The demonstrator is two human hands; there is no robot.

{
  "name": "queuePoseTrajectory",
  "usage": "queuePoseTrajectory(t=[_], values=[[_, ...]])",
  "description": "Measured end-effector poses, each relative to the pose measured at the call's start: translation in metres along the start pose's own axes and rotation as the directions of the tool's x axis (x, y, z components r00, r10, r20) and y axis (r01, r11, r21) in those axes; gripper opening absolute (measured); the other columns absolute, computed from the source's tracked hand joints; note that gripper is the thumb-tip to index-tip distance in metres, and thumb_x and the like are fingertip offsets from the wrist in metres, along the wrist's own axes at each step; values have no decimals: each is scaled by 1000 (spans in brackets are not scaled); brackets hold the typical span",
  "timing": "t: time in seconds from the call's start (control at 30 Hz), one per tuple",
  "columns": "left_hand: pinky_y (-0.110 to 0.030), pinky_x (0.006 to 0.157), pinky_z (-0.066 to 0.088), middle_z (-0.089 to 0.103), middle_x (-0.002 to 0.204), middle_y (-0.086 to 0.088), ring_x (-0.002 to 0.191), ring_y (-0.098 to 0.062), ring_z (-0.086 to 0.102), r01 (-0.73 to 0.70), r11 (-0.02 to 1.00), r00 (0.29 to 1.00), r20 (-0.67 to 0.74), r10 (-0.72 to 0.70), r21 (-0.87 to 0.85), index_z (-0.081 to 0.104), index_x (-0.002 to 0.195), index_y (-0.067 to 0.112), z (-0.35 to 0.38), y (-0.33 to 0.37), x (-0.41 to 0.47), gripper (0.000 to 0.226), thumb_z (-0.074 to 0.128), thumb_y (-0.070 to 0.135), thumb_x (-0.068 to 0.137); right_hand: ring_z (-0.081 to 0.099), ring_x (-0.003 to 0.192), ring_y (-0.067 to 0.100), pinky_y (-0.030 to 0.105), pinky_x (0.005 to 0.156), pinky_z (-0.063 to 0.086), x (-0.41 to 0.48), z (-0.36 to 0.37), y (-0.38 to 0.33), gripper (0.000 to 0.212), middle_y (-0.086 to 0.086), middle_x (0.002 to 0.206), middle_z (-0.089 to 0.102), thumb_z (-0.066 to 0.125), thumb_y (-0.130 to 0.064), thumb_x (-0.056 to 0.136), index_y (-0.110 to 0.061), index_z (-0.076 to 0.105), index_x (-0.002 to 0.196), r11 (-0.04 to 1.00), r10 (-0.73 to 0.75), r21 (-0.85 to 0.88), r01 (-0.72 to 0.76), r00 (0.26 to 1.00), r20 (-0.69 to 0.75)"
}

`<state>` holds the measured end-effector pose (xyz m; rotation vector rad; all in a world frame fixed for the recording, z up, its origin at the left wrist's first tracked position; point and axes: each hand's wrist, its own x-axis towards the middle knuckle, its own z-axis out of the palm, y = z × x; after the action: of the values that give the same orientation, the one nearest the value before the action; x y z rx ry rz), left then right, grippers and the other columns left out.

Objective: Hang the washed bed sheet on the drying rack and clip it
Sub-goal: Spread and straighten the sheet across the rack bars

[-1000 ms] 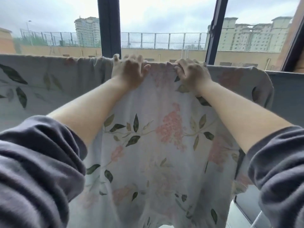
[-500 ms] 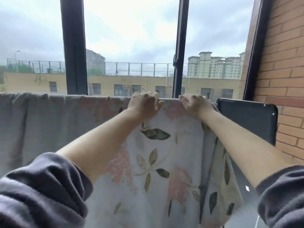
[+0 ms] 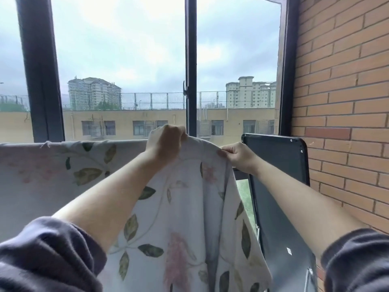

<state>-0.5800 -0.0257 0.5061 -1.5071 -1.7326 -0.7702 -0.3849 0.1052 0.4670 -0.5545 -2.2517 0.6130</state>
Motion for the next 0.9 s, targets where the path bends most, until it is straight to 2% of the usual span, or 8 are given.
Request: queuePoseTrajectory(t=[0.17, 0.3, 0.4, 0.5, 0.57, 0.7, 0.8, 0.9], values=[[-29, 63, 35, 66, 83, -3, 68, -23, 53, 31, 1000, 999, -19, -30, 5, 60, 84, 21, 0, 9, 4, 17, 46, 13, 92, 69, 78, 19, 32, 69, 60, -11, -7, 21, 18, 4, 88, 71, 56, -17, 93, -7, 71, 90, 939, 246, -317, -136, 908, 340], [-32, 59, 42, 65, 79, -7, 66, -23, 56, 77, 997, 994, 75, -75, -16, 60, 91, 15, 3, 11, 6, 28, 37, 30, 100, 57, 70, 18, 32, 63, 50, -6, -30, 24, 28, -1, 75, 60, 56, -17, 90, -22, 59, 63, 816, 276, -564, -126, 943, 188], [-29, 55, 37, 62, 75, -2, 64, -18, 55, 31, 998, 988, 147, -38, 51, 59, 92, 17, 1, 6, 1, 35, 31, 37, 101, 57, 83, 19, 30, 70, 46, 1, -32, 23, 11, 1, 87, 63, 54, -14, 85, -16, 60, 76, 780, 297, -613, -126, 937, 185], [-30, 59, 37, 52, 65, 3, 62, -18, 52, -21, 995, 990, 140, 8, 94, 49, 82, 18, -8, -4, -10, 35, 30, 41, 100, 59, 100, 15, 30, 82, 51, 8, -10, -4, 34, -1, 108, 63, 53, -12, 83, -21, 60, 115, 957, 187, -256, -136, 964, 187], [-30, 64, 37, 47, 63, 6, 58, -15, 47, -23, 995, 993, 120, 11, 100, 44, 79, 19, -18, -15, -20, 33, 30, 39, 100, 60, 99, 16, 28, 79, 52, 18, 9, -35, 38, 2, 112, 62, 45, -6, 87, -19, 57, 120, 998, 35, -47, -32, 997, 70], [-30, 66, 36, 50, 70, 6, 63, -15, 48, 11, 991, 996, 88, -22, 132, 43, 82, 23, -39, -56, -41, 28, 31, 40, 100, 50, 61, 2, 20, 52, 36, 36, 51, -95, 24, -5, 85, 62, 43, -22, 95, -24, 60, 111, 949, -207, -245, 198, 978, -12], [-30, 63, 34, 54, 70, 2, 63, -20, 51, 45, 980, 998, 28, -52, 192, 51, 85, 20, -58, -99, -62, 33, 32, 42, 99, 58, 68, 11, 23, 57, 42, 48, 85, -121, 21, -5, 84, 64, 46, -29, 97, -22, 63, 108, 861, -324, -396, 320, 944, 60], [-30, 58, 36, 58, 69, 1, 64, -24, 56, 160, 979, 987, -26, -158, 129, 57, 83, 18, -72, -134, -75, 32, 40, 41, 98, 63, 78, 21, 31, 69, 49, 57, 104, -126, 18, -3, 84, 69, 49, -31, 95, -25, 66, 97, 876, -318, -400, 270, 946, -57]])
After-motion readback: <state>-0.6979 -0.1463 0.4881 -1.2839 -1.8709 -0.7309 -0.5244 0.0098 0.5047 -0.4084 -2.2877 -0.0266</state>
